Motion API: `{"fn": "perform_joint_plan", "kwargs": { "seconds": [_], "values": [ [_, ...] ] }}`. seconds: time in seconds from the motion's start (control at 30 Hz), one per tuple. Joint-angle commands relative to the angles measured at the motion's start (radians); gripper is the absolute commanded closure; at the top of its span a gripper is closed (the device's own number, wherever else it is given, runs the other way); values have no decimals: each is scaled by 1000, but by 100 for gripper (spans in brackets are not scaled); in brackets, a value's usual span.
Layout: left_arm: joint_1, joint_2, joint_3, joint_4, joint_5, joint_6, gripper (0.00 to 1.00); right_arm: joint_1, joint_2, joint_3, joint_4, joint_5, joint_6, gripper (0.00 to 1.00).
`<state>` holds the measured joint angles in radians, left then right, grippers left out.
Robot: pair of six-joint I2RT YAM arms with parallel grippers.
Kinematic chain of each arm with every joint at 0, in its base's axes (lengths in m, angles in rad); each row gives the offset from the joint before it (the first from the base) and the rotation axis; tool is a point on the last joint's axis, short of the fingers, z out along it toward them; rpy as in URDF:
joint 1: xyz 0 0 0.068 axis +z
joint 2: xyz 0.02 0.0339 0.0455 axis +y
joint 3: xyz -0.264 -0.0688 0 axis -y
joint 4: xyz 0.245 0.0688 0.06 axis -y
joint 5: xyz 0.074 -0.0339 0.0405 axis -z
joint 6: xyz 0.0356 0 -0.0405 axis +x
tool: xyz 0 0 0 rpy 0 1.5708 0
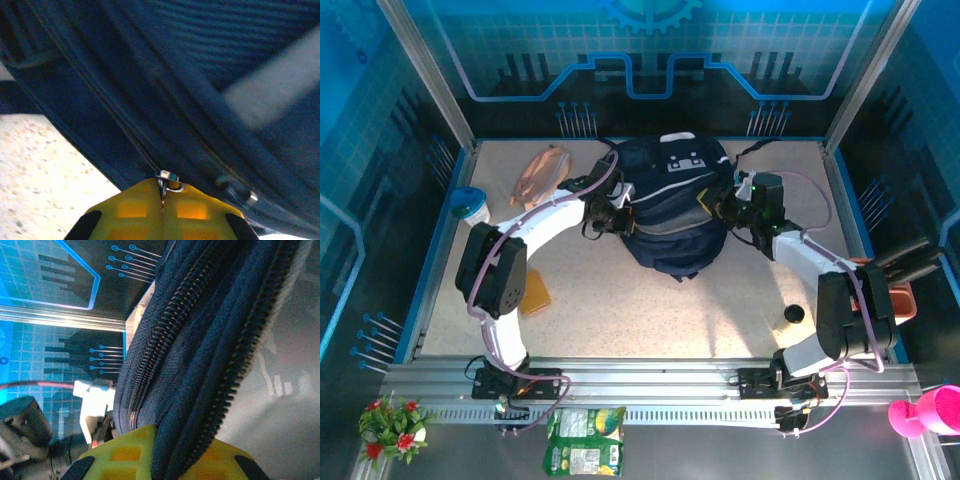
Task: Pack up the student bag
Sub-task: Unzip the student bag at the top-center of the table, then move the pencil pouch to the middle-left of the table.
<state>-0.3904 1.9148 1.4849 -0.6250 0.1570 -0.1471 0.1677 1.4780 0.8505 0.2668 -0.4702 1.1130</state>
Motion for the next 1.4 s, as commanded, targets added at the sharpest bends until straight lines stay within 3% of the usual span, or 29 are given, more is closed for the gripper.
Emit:
{"fn": "perform_joint_plan", "kwargs": {
  "seconds": [0.0, 0.3, 0.43, 0.6, 0.67, 0.73, 0.83, 0.97, 1.1, 1.2, 1.37],
  "values": [
    [61, 61, 81, -37, -93, 95, 98, -36, -66, 13, -26, 43, -62, 99],
    [101, 150, 215, -3, -45, 196, 80, -36, -77, 3, -46, 30, -74, 99],
    [131, 119, 194, 45, -67, 176, 71, -43, -86, 3, -64, 31, -87, 99],
    [150, 102, 158, 124, -63, 125, 75, -44, -92, 4, -69, 27, -97, 99],
    [152, 105, 153, 144, -54, 107, 65, -43, -94, 4, -69, 20, -98, 98],
    [155, 107, 158, 145, -60, 94, 62, -46, -96, 7, -72, 4, -102, 96],
    [173, 108, 164, 148, -107, 54, 55, -52, -108, 18, -108, -36, -125, 87],
    [242, 124, 175, 135, -228, -66, 32, -54, -155, 24, -246, -24, -202, 56],
    [336, 165, 195, 124, -218, -180, 17, -55, -241, 24, -398, 75, -305, 34],
    [378, 214, 245, 98, -240, -184, 13, -54, -305, 24, -483, 157, -368, 26],
    [418, 320, 388, 9, -304, -170, 11, -54, -362, 56, -566, 211, -409, 22]
  ]
}}
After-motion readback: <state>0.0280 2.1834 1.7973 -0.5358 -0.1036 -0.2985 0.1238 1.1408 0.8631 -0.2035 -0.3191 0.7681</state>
